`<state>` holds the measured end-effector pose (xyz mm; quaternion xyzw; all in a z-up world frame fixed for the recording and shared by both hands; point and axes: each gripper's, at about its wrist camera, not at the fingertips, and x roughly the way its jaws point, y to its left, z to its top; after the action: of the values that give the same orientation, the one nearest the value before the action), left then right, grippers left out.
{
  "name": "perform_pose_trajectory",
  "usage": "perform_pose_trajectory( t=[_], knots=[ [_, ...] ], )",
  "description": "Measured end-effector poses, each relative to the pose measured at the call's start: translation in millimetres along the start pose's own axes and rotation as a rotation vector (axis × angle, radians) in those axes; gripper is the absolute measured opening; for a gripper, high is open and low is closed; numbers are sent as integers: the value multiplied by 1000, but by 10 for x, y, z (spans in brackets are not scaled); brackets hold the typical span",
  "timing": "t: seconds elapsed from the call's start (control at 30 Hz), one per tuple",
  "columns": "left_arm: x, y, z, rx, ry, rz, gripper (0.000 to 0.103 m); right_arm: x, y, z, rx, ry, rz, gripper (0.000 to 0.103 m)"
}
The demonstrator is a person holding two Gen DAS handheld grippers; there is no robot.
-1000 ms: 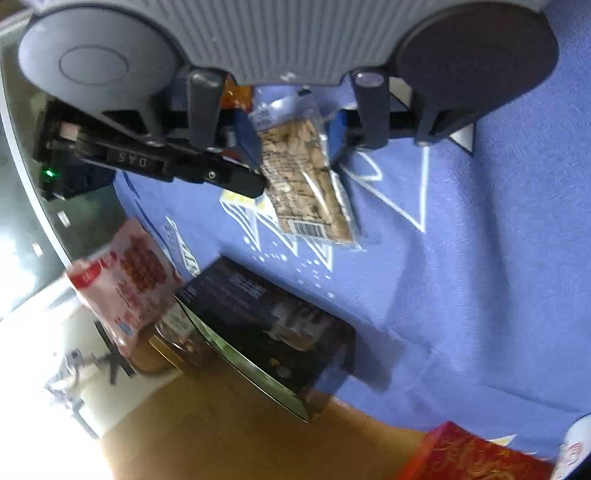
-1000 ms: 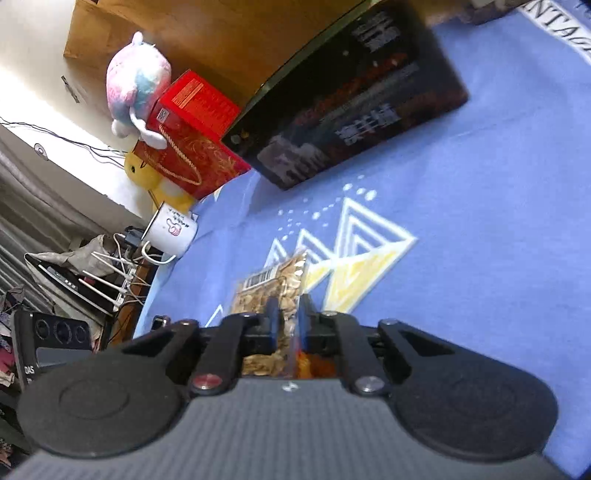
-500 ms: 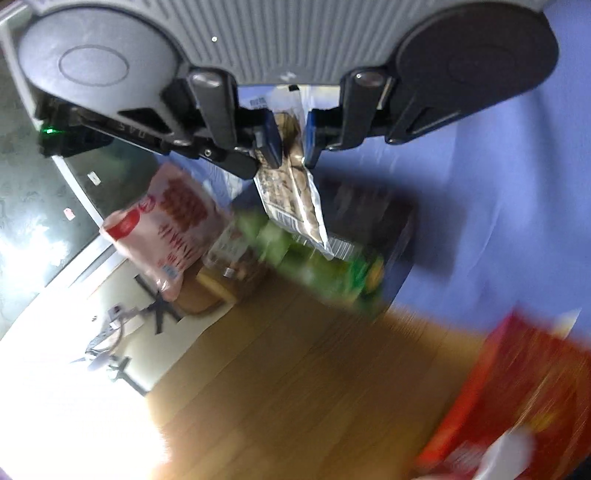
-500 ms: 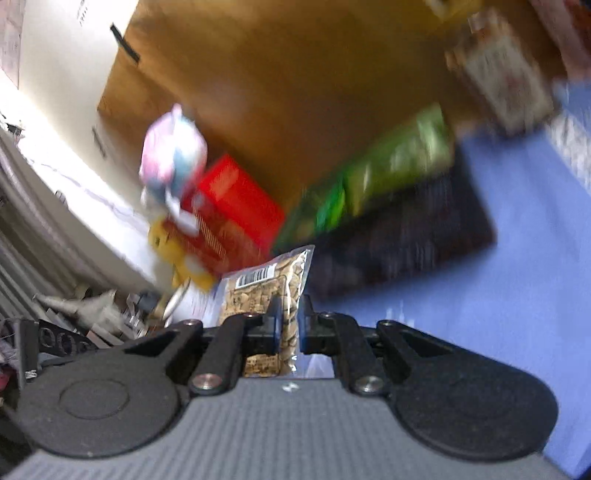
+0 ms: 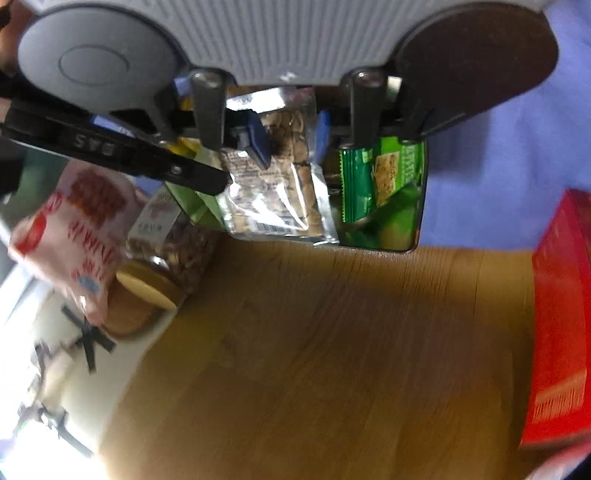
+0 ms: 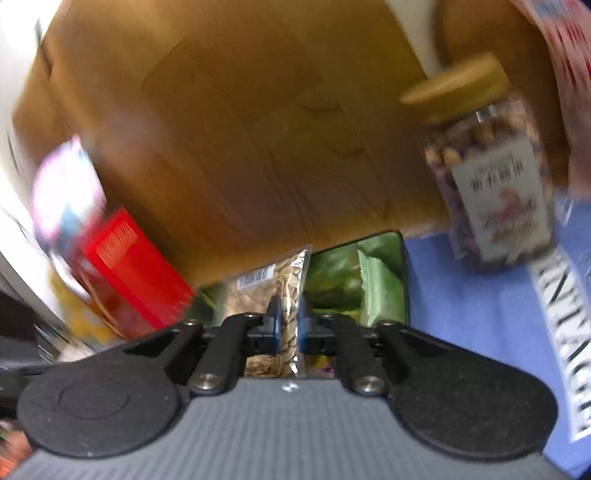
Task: Organize snacks
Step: 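Carry the clear nut bag into the black tin box and release, then grasp the red-orange snack packet with the right gripper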
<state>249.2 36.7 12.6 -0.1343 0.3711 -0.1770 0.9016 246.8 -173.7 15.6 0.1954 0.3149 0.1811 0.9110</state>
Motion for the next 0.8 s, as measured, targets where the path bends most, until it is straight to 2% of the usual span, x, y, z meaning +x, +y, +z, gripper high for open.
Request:
perform_pose_trajectory(
  t=[0.07, 0.13, 0.23, 0.33, 0.4, 0.53, 0.6, 0.7, 0.8],
  knots=[
    [-165, -30, -36, 4, -25, 20, 42, -102, 77, -22, -53, -32, 2, 24],
    [-436, -46, -103, 29, -83, 37, 42, -318, 67, -25, -63, -83, -2, 24],
    [-812, 35, -257, 32, -134, 22, 45, -746, -44, -172, -44, -107, 65, 24],
    [-1001, 100, -566, 4, -69, -36, 45, -1110, -145, -525, 3, -39, 120, 24],
    [-1047, 97, -856, -13, 14, -109, 45, -1329, -223, -852, 40, 29, 152, 24],
    [-1049, 41, -1357, -33, 168, -237, 45, -1631, -286, -1468, 126, 135, 152, 24],
    [-1075, 18, -1557, -35, 203, -281, 45, -1683, -214, -1647, 142, 147, 132, 24],
    [-1003, 12, -1770, -51, 237, -286, 41, -1670, -205, -1791, 161, 168, 130, 23],
    [-1022, 65, -1900, -70, 192, -298, 36, -1565, -158, -1831, 184, 153, 170, 23]
  ],
)
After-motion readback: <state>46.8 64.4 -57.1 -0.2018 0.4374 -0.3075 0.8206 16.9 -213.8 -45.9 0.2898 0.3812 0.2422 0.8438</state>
